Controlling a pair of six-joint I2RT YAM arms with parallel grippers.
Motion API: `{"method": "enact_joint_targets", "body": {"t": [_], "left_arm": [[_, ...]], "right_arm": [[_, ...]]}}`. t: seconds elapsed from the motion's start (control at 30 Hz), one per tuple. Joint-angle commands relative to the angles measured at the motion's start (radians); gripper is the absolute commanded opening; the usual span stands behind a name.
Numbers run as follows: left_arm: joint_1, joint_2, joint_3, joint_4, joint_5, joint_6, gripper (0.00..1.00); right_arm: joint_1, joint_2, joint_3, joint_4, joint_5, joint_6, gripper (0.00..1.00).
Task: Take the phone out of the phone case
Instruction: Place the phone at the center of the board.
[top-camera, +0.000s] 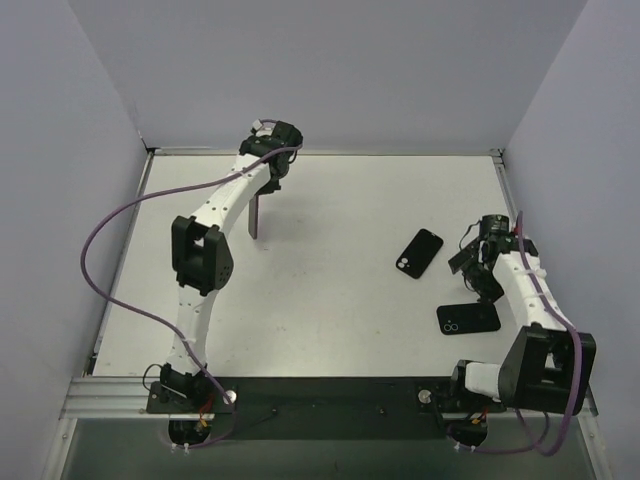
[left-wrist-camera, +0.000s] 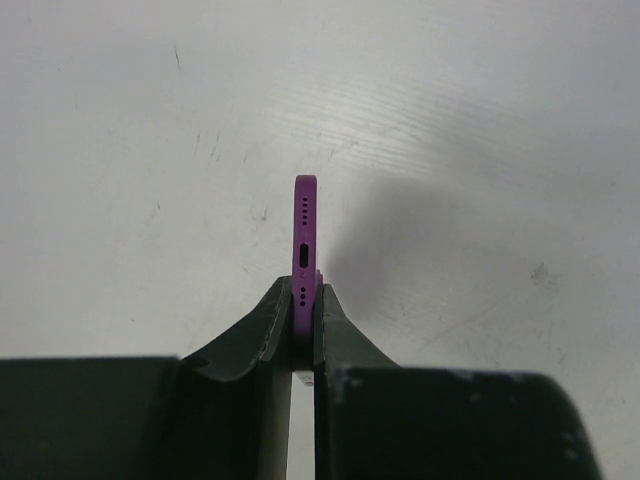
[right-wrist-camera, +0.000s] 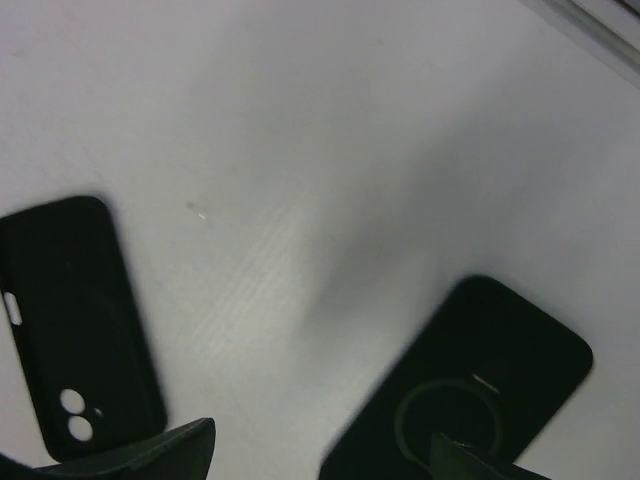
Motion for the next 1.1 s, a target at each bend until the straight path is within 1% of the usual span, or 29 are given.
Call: {"method": "enact_joint_targets", "body": {"t": [0.0, 0.03, 0.07, 0.13, 0.17, 0.23, 0.27, 0.3, 0.33, 0.37, 0.43, 0.47, 0.5, 0.53, 0.57, 0.6, 0.63, 0.73, 0.87, 0.93, 1.0, 1.03, 1.07], "left_arm": [[-0.015, 0.184, 0.286, -0.160, -0.187, 0.028, 0.00], [-0.019, 0.245, 0.361, -0.172, -0.193, 0.030, 0.00], [-0.026, 0.267, 0.378, -0.172, -0.202, 0.033, 0.00], [-0.032, 0.294, 0.378, -0.142, -0.181, 0.040, 0.00], [-0.040, 0.299, 0.358, -0.097, -0.160, 0.053, 0.00], [-0.048, 0.314, 0.348, -0.066, -0.140, 0.059, 0.00], [-0.052, 0.322, 0.348, -0.051, -0.112, 0.062, 0.00], [-0.052, 0.328, 0.352, -0.046, -0.092, 0.062, 0.05], [-0.052, 0.343, 0.358, -0.048, -0.071, 0.062, 0.12], [-0.051, 0.345, 0.363, -0.048, -0.034, 0.054, 0.24], [-0.051, 0.343, 0.360, -0.040, 0.008, 0.051, 0.40], [-0.051, 0.339, 0.355, -0.034, 0.052, 0.050, 0.46], [-0.051, 0.333, 0.343, -0.028, 0.074, 0.051, 0.57], [-0.049, 0.318, 0.337, -0.016, 0.093, 0.048, 0.62], [-0.049, 0.308, 0.329, -0.008, 0.138, 0.048, 0.66], [-0.048, 0.301, 0.317, -0.002, 0.156, 0.048, 0.70], [-0.045, 0.282, 0.312, 0.004, 0.175, 0.045, 0.76], [-0.042, 0.239, 0.297, 0.004, 0.242, 0.042, 0.83], [-0.040, 0.149, 0.234, 0.017, 0.320, 0.033, 0.85], [-0.040, 0.066, 0.178, 0.050, 0.357, 0.030, 0.85], [-0.039, 0.003, 0.081, 0.078, 0.373, 0.028, 0.85], [-0.037, -0.058, 0.049, 0.110, 0.390, 0.028, 0.85], [-0.035, -0.090, -0.021, 0.124, 0.399, 0.028, 0.85]], "right_arm": [[-0.023, -0.128, -0.144, -0.206, 0.060, 0.179, 0.80], [-0.023, -0.149, -0.164, -0.239, 0.051, 0.202, 0.79], [-0.026, -0.177, -0.181, -0.253, 0.046, 0.227, 0.79], [-0.035, -0.206, -0.230, -0.261, 0.037, 0.264, 0.79], [-0.040, -0.223, -0.246, -0.260, 0.048, 0.275, 0.80], [-0.055, -0.226, -0.272, -0.255, 0.065, 0.302, 0.80], [-0.067, -0.212, -0.273, -0.252, 0.053, 0.302, 0.82], [-0.078, -0.200, -0.278, -0.247, 0.037, 0.299, 0.84], [-0.105, -0.189, -0.284, -0.234, 0.019, 0.299, 0.85], [-0.119, -0.166, -0.290, -0.218, -0.033, 0.292, 0.87], [-0.159, -0.140, -0.312, -0.165, -0.075, 0.290, 0.89], [-0.171, -0.131, -0.316, -0.143, -0.117, 0.287, 0.90], [-0.184, -0.122, -0.319, -0.126, -0.130, 0.286, 0.91], [-0.191, -0.102, -0.315, -0.096, -0.142, 0.281, 0.92], [-0.204, -0.091, -0.306, -0.085, -0.151, 0.269, 0.96], [-0.207, -0.080, -0.300, -0.076, -0.155, 0.261, 0.96], [-0.211, -0.060, -0.289, -0.068, -0.155, 0.256, 0.98], [-0.219, -0.039, -0.264, -0.059, -0.150, 0.250, 0.99], [-0.222, -0.030, -0.263, -0.030, -0.158, 0.266, 1.00], [-0.222, 0.002, -0.258, -0.013, -0.165, 0.279, 1.00], [-0.222, 0.039, -0.241, -0.003, -0.176, 0.282, 1.00], [-0.222, 0.079, -0.237, 0.003, -0.181, 0.287, 1.00], [-0.224, 0.098, -0.232, 0.003, -0.185, 0.289, 1.00]]}}
